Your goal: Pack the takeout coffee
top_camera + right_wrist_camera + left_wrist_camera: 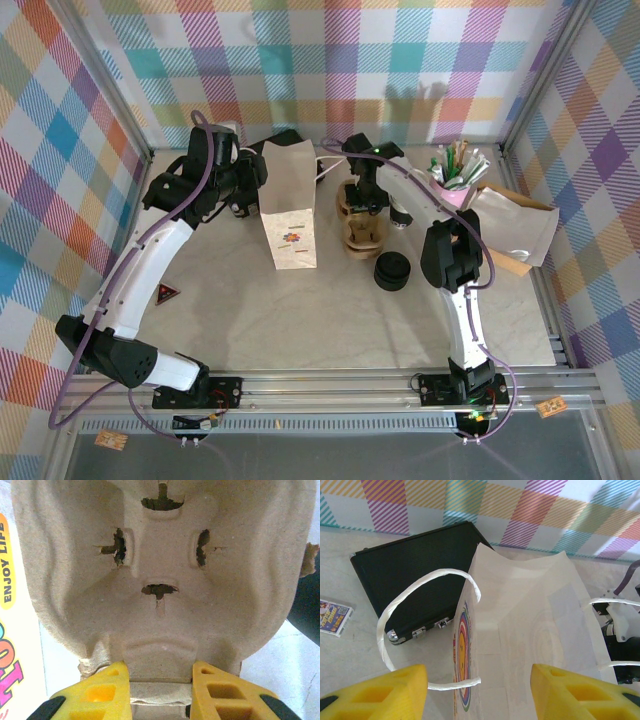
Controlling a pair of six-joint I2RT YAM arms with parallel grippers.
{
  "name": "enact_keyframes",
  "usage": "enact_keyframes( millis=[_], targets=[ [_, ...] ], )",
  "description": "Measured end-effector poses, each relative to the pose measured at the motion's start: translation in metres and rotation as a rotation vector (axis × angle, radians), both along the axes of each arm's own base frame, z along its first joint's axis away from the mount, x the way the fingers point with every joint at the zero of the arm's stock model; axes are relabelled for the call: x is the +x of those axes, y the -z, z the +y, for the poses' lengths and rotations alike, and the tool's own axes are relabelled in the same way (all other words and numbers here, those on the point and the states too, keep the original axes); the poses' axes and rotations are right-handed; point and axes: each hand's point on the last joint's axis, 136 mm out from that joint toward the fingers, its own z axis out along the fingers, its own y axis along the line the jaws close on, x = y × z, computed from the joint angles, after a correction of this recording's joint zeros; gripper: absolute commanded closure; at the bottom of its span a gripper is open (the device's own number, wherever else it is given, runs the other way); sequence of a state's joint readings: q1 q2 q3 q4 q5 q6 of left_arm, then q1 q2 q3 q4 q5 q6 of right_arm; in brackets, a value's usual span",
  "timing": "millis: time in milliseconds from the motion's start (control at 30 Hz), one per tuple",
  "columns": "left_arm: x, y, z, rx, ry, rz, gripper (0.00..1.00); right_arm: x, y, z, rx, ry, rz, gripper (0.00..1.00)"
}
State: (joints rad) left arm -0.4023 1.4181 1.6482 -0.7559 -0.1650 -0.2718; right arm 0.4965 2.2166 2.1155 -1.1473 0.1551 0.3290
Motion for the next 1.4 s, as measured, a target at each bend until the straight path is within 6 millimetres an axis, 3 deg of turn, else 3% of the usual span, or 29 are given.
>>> enact_keyframes(
  millis=[233,400,533,633,900,1200,1400],
  targets=[
    [0.001,-0.005,0.003,0.010,-0.008,0.009,0.43,-0.001,-0.004,0.000,0.003,0.000,-0.006,0.74],
    [0.022,-0.022,0.006,0.001,-0.027,0.005,0.46,-0.004,-0.031,-0.001,0.037,0.002,-0.051,0.74],
    [0.035,-0.010,0.008,-0.003,-0.030,0.060,0.48,-0.010,-0.056,-0.003,0.064,0.004,-0.091,0.74],
    [0.042,0.009,0.008,0.001,-0.027,0.124,0.49,-0.014,-0.063,-0.005,0.075,0.007,-0.101,0.74],
    [0.047,0.046,0.000,0.006,0.003,0.242,0.53,-0.025,-0.051,-0.006,0.082,0.017,-0.051,0.74],
    [0.046,0.057,-0.003,-0.002,0.020,0.283,0.60,-0.025,-0.052,-0.004,0.090,0.015,-0.052,0.74],
    [0.044,0.062,-0.003,0.000,0.023,0.304,0.71,-0.024,-0.052,-0.007,0.092,0.020,-0.051,0.73]
  ],
)
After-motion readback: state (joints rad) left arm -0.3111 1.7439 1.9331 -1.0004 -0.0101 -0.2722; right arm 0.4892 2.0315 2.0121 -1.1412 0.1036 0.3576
